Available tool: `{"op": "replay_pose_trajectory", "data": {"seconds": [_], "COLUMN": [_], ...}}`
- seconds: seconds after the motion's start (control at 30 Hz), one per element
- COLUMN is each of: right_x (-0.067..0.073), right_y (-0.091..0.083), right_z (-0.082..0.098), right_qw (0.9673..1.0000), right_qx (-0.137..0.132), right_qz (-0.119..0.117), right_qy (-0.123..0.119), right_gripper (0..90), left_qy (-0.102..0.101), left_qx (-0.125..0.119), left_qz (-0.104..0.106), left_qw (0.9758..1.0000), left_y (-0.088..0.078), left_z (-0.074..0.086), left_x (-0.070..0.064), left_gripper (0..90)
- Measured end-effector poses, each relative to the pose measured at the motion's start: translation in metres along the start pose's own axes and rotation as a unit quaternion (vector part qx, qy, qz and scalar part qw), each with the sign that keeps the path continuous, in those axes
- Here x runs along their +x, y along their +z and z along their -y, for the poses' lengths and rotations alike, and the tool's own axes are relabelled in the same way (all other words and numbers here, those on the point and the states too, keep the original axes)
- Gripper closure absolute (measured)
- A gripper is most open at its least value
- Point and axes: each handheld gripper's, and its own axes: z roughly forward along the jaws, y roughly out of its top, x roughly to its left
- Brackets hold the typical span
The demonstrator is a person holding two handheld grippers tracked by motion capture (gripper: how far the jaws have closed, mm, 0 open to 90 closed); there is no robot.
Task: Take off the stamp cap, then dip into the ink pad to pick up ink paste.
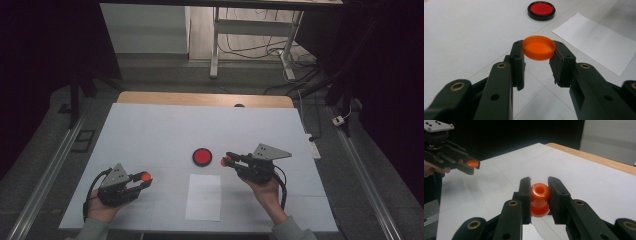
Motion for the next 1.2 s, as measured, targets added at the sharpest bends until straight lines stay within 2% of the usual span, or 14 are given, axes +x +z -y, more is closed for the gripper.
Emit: {"op": "replay_pose_trajectory", "data": {"seconds": [0.5, 1.2], "right_x": [-0.002, -0.017], "right_y": [0.004, 0.030], "right_z": [-0.001, 0.002], "right_qw": [0.9999, 0.9994], "right_qx": [0.008, 0.025], "right_qz": [0.006, 0.019], "right_qy": [-0.006, 0.015], "right_gripper": [73.7, 73.6], "left_qy": [-0.001, 0.001], "left_qx": [0.002, 0.006], "left_qz": [-0.001, -0.001], "left_qw": [1.0000, 1.0000], "left_y": [0.001, 0.003], "left_z": [0.001, 0.001], "left_x": [0.001, 0.001], "left_gripper": [65.3, 65.3]}}
